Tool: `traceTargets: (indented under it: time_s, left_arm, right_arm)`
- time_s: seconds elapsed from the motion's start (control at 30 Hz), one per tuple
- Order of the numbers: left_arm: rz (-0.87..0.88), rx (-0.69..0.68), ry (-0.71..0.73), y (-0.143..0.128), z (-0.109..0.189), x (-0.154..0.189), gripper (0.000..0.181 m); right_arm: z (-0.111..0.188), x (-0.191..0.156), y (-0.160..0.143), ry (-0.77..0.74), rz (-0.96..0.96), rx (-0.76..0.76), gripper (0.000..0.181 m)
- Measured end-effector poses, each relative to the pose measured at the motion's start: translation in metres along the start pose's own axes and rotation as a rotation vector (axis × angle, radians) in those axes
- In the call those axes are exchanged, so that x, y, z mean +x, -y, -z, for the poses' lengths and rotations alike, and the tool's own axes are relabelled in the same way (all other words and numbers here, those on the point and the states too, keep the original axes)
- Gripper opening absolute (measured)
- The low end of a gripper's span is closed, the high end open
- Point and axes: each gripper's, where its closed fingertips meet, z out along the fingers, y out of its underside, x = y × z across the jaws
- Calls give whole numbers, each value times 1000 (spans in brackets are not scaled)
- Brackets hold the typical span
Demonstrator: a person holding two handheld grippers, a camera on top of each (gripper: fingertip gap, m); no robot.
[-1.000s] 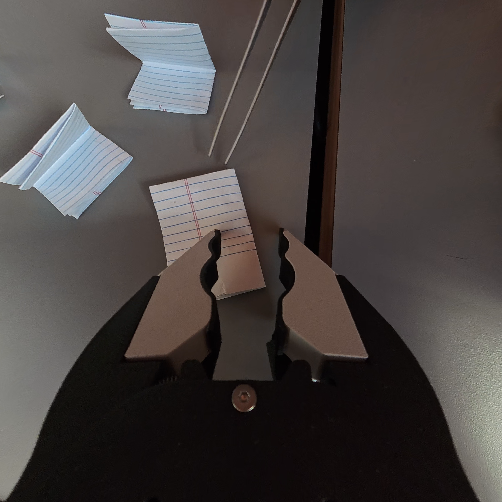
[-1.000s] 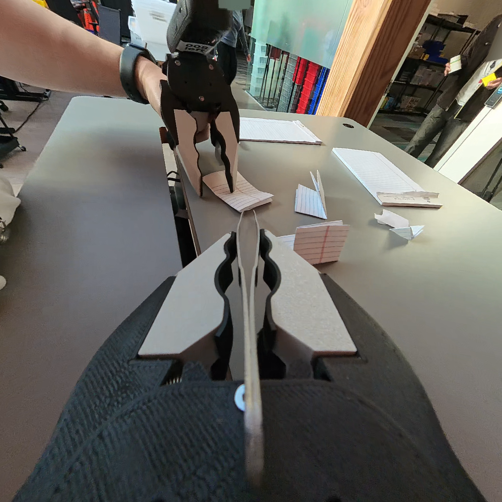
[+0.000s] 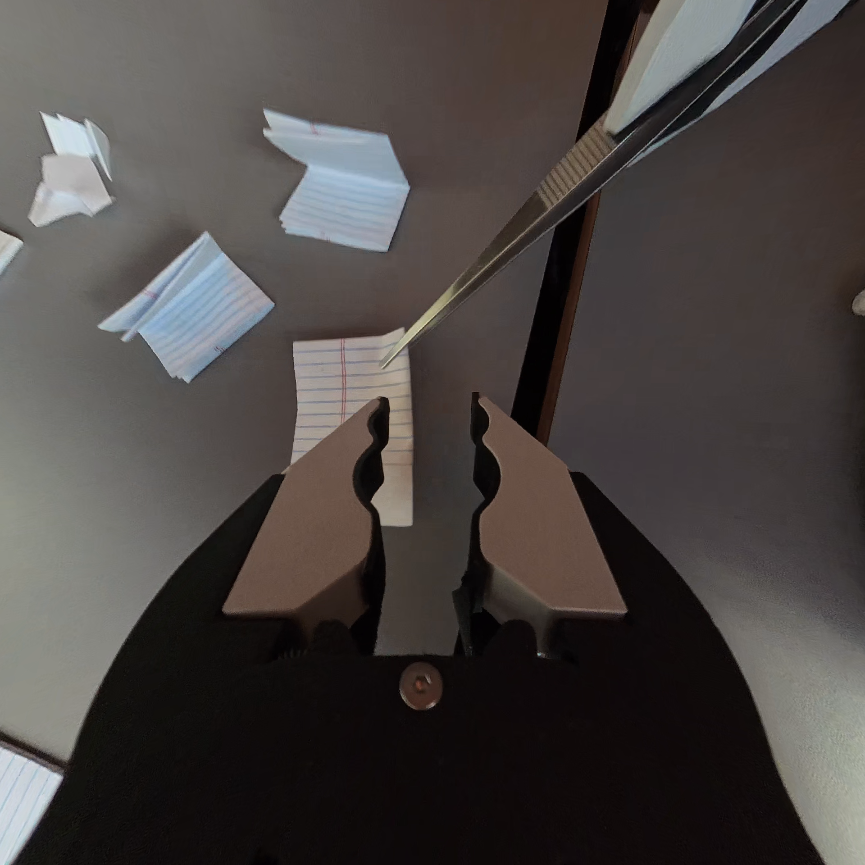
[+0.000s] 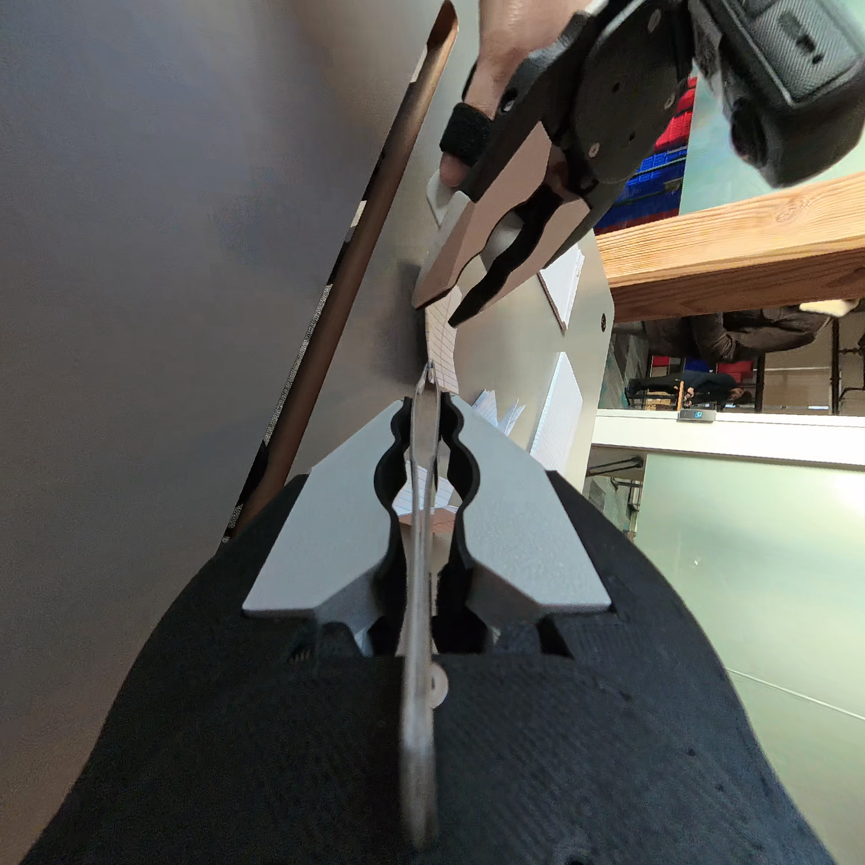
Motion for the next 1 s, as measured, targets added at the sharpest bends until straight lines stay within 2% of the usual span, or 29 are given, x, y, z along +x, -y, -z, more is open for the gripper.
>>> traceTargets:
  time_s: [0.07, 0.17, 0.23, 0.33, 0.43, 0.57, 0.67, 0.77, 0.87, 1.0]
  left_arm:
    - [-77, -18, 114, 6, -2, 10, 30]
    - [-220, -144, 398, -8, -6, -11, 23]
    - [-242, -154, 469, -13, -8, -18, 14]
    - [-191, -123, 442, -17, -13, -15, 0]
    - [-214, -151, 448, -25, -16, -17, 0]
    - [-162, -70, 401, -14, -16, -12, 0]
    - [-174, -129, 451, -26, -10, -26, 0]
    - [-168, 36, 344, -14, -4, -14, 0]
    - [-272, 224, 201, 4, 8, 10, 0]
    - [-309, 319, 92, 5, 16, 20, 0]
  right_arm:
    - [-1, 4, 7, 11, -37, -26, 11]
    - [-2, 7, 16, 23, -47, -27, 10]
    - [-2, 6, 20, 32, -50, -21, 11]
    - [-3, 4, 20, 51, -57, -40, 11]
    - [-3, 2, 16, 62, -67, -46, 12]
    - [13, 4, 13, 38, -133, -18, 11]
    - [18, 11, -2, -11, -149, -96, 12]
    - [24, 13, -4, -33, -232, -34, 14]
    - [39, 14, -3, -33, -304, 88, 20]
    - [49, 2, -10, 35, -362, 214, 20]
